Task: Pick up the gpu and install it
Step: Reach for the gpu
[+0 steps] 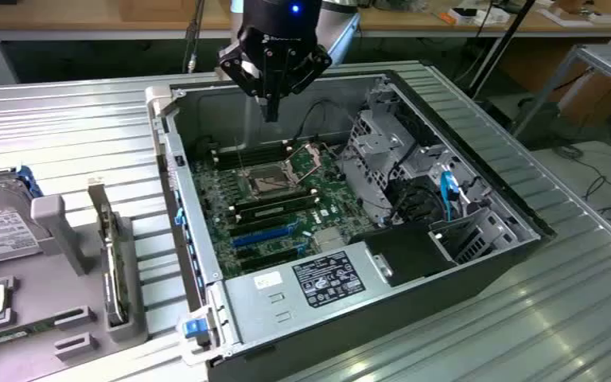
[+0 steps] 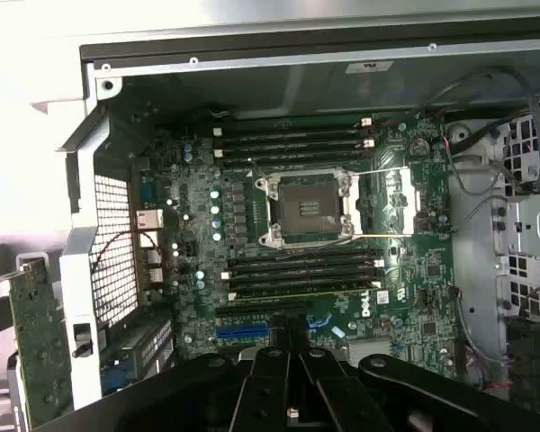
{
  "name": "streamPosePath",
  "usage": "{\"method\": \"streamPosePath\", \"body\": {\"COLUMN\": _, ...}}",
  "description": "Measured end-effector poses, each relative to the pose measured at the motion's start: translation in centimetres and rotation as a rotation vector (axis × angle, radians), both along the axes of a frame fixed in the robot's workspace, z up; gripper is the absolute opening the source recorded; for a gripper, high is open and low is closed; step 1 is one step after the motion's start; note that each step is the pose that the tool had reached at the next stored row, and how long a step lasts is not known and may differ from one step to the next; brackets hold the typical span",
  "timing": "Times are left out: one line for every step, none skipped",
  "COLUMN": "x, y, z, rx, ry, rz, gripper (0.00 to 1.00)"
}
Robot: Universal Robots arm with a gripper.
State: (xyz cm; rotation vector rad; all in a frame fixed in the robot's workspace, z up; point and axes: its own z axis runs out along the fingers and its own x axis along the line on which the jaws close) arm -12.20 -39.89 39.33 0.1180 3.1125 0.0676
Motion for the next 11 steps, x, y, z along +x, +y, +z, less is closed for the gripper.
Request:
{"method": "streamPosePath", "body": {"x": 0.00, "y": 0.00, "z": 0.00, "rx": 0.0000, "ry": 0.0000, "rz": 0.000, "gripper": 0.11}}
{"method": "streamPosePath", "body": {"x": 0.00, "y": 0.00, "z": 0.00, "rx": 0.0000, "ry": 0.0000, "rz": 0.000, "gripper": 0.11}}
{"method": "streamPosePath", "body": {"x": 0.00, "y": 0.00, "z": 0.00, "rx": 0.0000, "ry": 0.0000, "rz": 0.000, "gripper": 0.11}}
{"method": "streamPosePath", "body": {"x": 0.00, "y": 0.00, "z": 0.00, "rx": 0.0000, "ry": 0.0000, "rz": 0.000, "gripper": 0.11}}
{"method": "streamPosePath", "body": {"x": 0.00, "y": 0.00, "z": 0.00, "rx": 0.0000, "ry": 0.0000, "rz": 0.000, "gripper": 0.11}}
{"method": "streamPosePath", "body": {"x": 0.00, "y": 0.00, "z": 0.00, "rx": 0.0000, "ry": 0.0000, "rz": 0.000, "gripper": 0.11}}
{"method": "streamPosePath", "body": {"x": 0.00, "y": 0.00, "z": 0.00, "rx": 0.0000, "ry": 0.0000, "rz": 0.000, "gripper": 0.11}}
{"method": "streamPosePath", "body": {"x": 0.00, "y": 0.00, "z": 0.00, "rx": 0.0000, "ry": 0.0000, "rz": 0.000, "gripper": 0.11}}
{"method": "streamPosePath", "body": {"x": 0.00, "y": 0.00, "z": 0.00, "rx": 0.0000, "ry": 0.0000, "rz": 0.000, "gripper": 0.11}}
{"method": "streamPosePath", "body": {"x": 0.00, "y": 0.00, "z": 0.00, "rx": 0.0000, "ry": 0.0000, "rz": 0.000, "gripper": 0.11}}
{"method": "streamPosePath", "body": {"x": 0.00, "y": 0.00, "z": 0.00, "rx": 0.0000, "ry": 0.0000, "rz": 0.000, "gripper": 0.11}}
